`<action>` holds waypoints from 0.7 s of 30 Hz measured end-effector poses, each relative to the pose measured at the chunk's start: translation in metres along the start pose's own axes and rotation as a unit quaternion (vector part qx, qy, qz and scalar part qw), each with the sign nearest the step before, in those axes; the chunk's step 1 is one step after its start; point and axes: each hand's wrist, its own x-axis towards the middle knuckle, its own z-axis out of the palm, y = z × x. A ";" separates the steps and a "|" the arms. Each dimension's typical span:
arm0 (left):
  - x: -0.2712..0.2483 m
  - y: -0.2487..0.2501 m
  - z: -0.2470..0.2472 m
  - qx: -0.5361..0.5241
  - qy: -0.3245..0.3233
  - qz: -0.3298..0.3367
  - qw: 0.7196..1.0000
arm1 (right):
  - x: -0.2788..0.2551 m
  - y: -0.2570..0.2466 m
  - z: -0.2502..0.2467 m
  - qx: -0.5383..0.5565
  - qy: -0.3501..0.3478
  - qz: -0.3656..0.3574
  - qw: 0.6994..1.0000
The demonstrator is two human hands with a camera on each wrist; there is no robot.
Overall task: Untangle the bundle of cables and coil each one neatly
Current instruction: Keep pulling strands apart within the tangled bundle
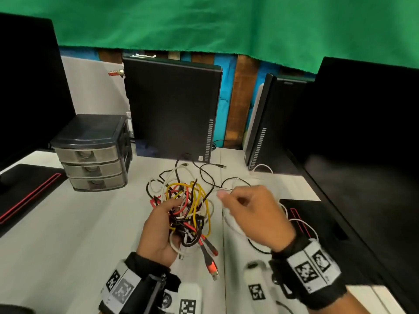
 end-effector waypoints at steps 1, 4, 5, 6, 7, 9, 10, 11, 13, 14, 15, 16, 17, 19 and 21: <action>-0.002 -0.001 0.002 -0.005 -0.004 0.001 1.000 | -0.001 0.003 0.010 -0.023 -0.029 0.025 0.999; -0.007 -0.007 0.006 -0.013 -0.017 0.006 1.000 | 0.000 0.009 0.027 0.018 -0.052 0.091 0.994; -0.008 -0.009 0.007 -0.011 -0.022 0.006 1.000 | 0.001 0.009 0.029 0.057 -0.039 0.102 0.992; -0.008 -0.010 0.008 -0.006 -0.029 0.006 1.000 | 0.001 0.008 0.029 0.093 -0.025 0.109 0.989; -0.007 -0.011 0.009 0.000 -0.035 0.008 0.999 | 0.002 0.007 0.030 0.122 -0.013 0.112 0.986; -0.006 -0.011 0.009 0.010 -0.048 0.016 0.999 | 0.001 0.004 0.031 0.168 0.005 0.123 0.978; -0.005 -0.011 0.010 0.016 -0.057 0.023 0.998 | 0.001 0.005 0.031 0.195 0.012 0.137 0.971; -0.004 -0.011 0.010 0.023 -0.064 0.032 0.997 | 0.001 0.005 0.030 0.230 0.018 0.157 0.960; -0.005 -0.011 0.011 0.035 -0.085 0.042 0.995 | 0.002 0.005 0.028 0.314 0.020 0.199 0.928; -0.006 -0.011 0.012 0.041 -0.091 0.045 0.994 | 0.003 0.004 0.027 0.356 0.016 0.217 0.909; -0.006 -0.011 0.012 0.042 -0.098 0.047 0.993 | 0.004 0.004 0.026 0.391 0.012 0.232 0.890; -0.005 -0.012 0.012 0.042 -0.108 0.046 0.992 | 0.004 0.003 0.025 0.416 0.007 0.243 0.876; -0.005 -0.011 0.013 0.042 -0.117 0.044 0.991 | 0.004 0.003 0.024 0.425 0.004 0.247 0.871; -0.006 -0.010 0.013 0.038 -0.130 0.039 0.990 | 0.003 0.001 0.024 0.415 -0.004 0.246 0.876; -0.009 -0.008 0.012 0.038 -0.133 0.042 0.989 | 0.004 0.000 0.023 0.402 -0.014 0.248 0.881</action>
